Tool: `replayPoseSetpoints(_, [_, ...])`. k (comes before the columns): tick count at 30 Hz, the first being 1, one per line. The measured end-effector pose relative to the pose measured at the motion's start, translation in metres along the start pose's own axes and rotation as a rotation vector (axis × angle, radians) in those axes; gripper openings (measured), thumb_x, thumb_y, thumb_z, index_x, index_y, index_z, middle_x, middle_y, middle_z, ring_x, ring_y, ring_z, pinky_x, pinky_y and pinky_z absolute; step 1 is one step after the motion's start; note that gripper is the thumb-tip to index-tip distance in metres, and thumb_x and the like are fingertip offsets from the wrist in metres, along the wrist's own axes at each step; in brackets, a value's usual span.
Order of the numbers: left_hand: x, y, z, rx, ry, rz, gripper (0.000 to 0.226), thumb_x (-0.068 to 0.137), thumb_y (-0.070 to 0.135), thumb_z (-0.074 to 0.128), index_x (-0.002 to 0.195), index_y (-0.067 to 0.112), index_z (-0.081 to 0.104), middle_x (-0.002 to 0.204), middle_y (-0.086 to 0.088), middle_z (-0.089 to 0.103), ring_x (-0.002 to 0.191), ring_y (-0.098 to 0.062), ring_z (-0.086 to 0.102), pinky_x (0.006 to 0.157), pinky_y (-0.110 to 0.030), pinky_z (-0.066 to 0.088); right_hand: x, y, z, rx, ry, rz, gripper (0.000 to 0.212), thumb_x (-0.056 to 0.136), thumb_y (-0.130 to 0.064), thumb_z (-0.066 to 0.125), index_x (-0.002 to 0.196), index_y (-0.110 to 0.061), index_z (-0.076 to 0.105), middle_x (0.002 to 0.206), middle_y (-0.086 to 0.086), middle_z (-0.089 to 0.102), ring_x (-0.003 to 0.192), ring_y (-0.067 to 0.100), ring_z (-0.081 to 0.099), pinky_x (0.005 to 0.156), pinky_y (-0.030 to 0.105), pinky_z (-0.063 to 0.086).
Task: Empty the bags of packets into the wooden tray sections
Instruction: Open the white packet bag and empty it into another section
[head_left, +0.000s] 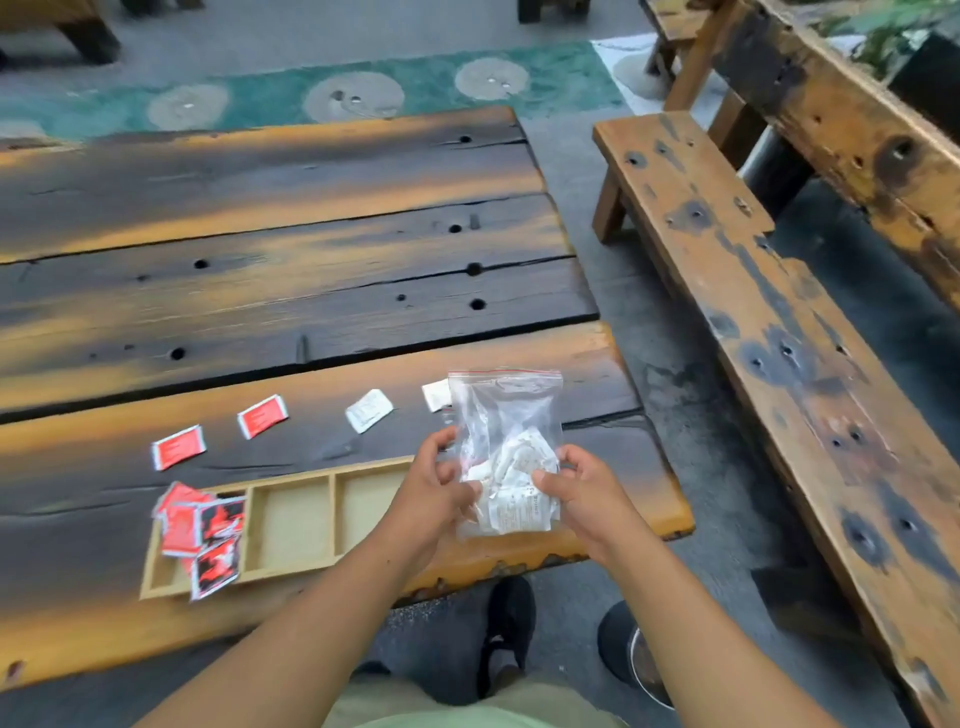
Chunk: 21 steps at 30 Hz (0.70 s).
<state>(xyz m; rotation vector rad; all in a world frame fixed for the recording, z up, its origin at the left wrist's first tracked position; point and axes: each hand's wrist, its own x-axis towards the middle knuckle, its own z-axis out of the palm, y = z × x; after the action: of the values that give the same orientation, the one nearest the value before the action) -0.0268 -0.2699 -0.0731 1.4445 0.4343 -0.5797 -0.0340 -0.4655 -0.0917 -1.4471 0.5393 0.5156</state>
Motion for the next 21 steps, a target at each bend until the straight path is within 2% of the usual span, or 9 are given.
replayPoseSetpoints(2, [-0.012, -0.003, -0.029, -0.1, 0.036, -0.025, 0.057, 0.089, -0.008, 0.063, 0.132, 0.026, 0.046, 0.1, -0.009, 0.074, 0.078, -0.019, 0.073, 0.064, -0.037, 0.056, -0.006, -0.001, 0.025, -0.04, -0.045, -0.01, 0.017, 0.091, -0.011, 0.068, 0.107, -0.012, 0.062, 0.115, 0.011, 0.071, 0.105, 0.026, 0.067, 0.084, 0.038, 0.052])
replayPoseSetpoints(4, [-0.025, -0.002, -0.061, -0.209, 0.05, -0.057, 0.054, 0.088, 0.002, 0.069, 0.134, 0.022, 0.048, 0.108, -0.01, 0.073, 0.089, -0.024, 0.072, 0.073, -0.043, 0.055, -0.015, 0.002, 0.052, -0.088, -0.087, -0.025, 0.01, 0.092, -0.007, 0.067, 0.096, -0.014, 0.062, 0.102, 0.008, 0.072, 0.088, 0.019, 0.068, 0.071, 0.029, 0.049])
replayPoseSetpoints(6, [-0.034, 0.002, -0.094, -0.284, 0.064, -0.059, 0.049, 0.087, 0.008, 0.071, 0.131, 0.016, 0.051, 0.11, -0.01, 0.071, 0.091, -0.024, 0.068, 0.076, -0.044, 0.055, -0.028, 0.007, 0.081, -0.109, -0.113, -0.034, 0.016, 0.092, -0.007, 0.068, 0.106, -0.013, 0.062, 0.101, 0.007, 0.071, 0.085, 0.016, 0.067, 0.069, 0.025, 0.048])
replayPoseSetpoints(9, [-0.047, 0.019, -0.144, -0.301, 0.1, 0.033, 0.036, 0.09, 0.009, 0.068, 0.123, 0.006, 0.055, 0.091, -0.006, 0.074, 0.076, -0.019, 0.07, 0.061, -0.034, 0.055, -0.049, 0.017, 0.123, -0.133, -0.14, -0.045, 0.018, 0.092, -0.005, 0.067, 0.105, -0.017, 0.062, 0.097, 0.0, 0.071, 0.082, 0.009, 0.068, 0.068, 0.019, 0.05])
replayPoseSetpoints(11, [-0.059, 0.034, -0.175, -0.263, 0.129, 0.117, 0.028, 0.092, 0.006, 0.065, 0.119, 0.008, 0.058, 0.082, -0.002, 0.076, 0.071, -0.018, 0.072, 0.059, -0.031, 0.055, -0.061, 0.026, 0.149, -0.151, -0.155, -0.046, 0.018, 0.091, -0.008, 0.069, 0.105, -0.016, 0.063, 0.1, 0.0, 0.073, 0.086, 0.011, 0.07, 0.074, 0.025, 0.055])
replayPoseSetpoints(14, [-0.082, 0.051, -0.213, -0.098, 0.15, 0.191, 0.031, 0.083, 0.011, 0.073, 0.113, 0.011, 0.064, 0.092, -0.006, 0.077, 0.086, -0.023, 0.07, 0.064, -0.03, 0.053, -0.079, 0.039, 0.181, -0.173, -0.163, -0.048, 0.047, 0.079, -0.023, 0.078, 0.122, -0.016, 0.062, 0.116, 0.01, 0.074, 0.105, 0.027, 0.071, 0.098, 0.051, 0.054])
replayPoseSetpoints(17, [-0.1, 0.06, -0.238, 0.101, 0.089, 0.22, 0.025, 0.081, 0.012, 0.076, 0.105, 0.01, 0.069, 0.106, -0.018, 0.074, 0.093, -0.027, 0.07, 0.061, -0.029, 0.053, -0.089, 0.045, 0.199, -0.196, -0.18, -0.063, 0.03, 0.089, -0.007, 0.069, 0.118, -0.007, 0.062, 0.107, 0.014, 0.077, 0.103, 0.038, 0.071, 0.096, 0.055, 0.052])
replayPoseSetpoints(19, [-0.11, 0.066, -0.248, 0.22, 0.05, 0.246, 0.018, 0.089, 0.013, 0.072, 0.106, 0.007, 0.071, 0.096, -0.012, 0.074, 0.073, -0.017, 0.069, 0.05, -0.021, 0.049, -0.092, 0.044, 0.206, -0.206, -0.186, -0.071, 0.025, 0.09, -0.001, 0.066, 0.115, -0.002, 0.061, 0.104, 0.018, 0.077, 0.102, 0.043, 0.07, 0.094, 0.056, 0.053])
replayPoseSetpoints(21, [-0.118, 0.075, -0.252, 0.333, 0.01, 0.278, 0.02, 0.09, 0.016, 0.072, 0.108, 0.007, 0.071, 0.085, -0.004, 0.075, 0.063, -0.01, 0.068, 0.054, -0.02, 0.05, -0.092, 0.04, 0.212, -0.204, -0.197, -0.095, 0.025, 0.09, 0.001, 0.066, 0.114, 0.001, 0.06, 0.103, 0.02, 0.076, 0.101, 0.046, 0.07, 0.091, 0.058, 0.053])
